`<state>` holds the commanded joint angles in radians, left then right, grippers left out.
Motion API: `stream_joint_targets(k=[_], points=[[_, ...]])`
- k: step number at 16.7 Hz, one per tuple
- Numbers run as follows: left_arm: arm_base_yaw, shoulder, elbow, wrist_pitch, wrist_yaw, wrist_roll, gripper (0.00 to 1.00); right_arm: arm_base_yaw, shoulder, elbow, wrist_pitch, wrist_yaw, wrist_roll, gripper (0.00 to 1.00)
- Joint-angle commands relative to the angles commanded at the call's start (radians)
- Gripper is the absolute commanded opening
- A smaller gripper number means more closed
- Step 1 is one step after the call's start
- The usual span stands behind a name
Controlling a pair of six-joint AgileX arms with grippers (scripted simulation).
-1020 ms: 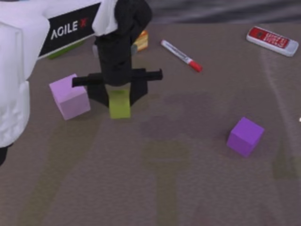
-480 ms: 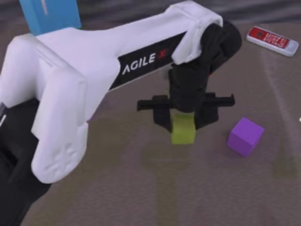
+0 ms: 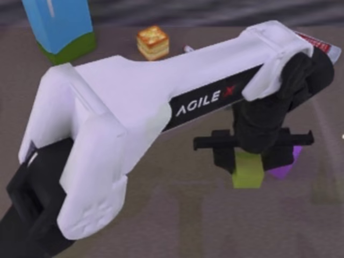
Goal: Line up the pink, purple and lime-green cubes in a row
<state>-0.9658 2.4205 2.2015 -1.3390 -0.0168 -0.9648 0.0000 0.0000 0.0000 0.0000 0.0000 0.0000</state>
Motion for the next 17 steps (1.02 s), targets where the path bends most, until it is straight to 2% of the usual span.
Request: stream_joint_targets(k=[4, 10, 14, 17], points=[[0.004, -0.001, -0.043, 0.044, 0.0, 0.002, 0.0, 0.0, 0.0, 0.0, 0.0, 0.0, 0.0, 1.0], [-0.002, 0.025, -0.221, 0.248, 0.0, -0.003, 0.0, 0.0, 0.0, 0.0, 0.0, 0.0, 0.0, 1.0], [-0.003, 0.027, -0.23, 0.257, 0.0, -0.003, 0.0, 0.0, 0.0, 0.0, 0.0, 0.0, 0.0, 1.0], [-0.003, 0.027, -0.23, 0.257, 0.0, -0.003, 0.23, 0.0, 0.0, 0.0, 0.0, 0.0, 0.0, 1.0]])
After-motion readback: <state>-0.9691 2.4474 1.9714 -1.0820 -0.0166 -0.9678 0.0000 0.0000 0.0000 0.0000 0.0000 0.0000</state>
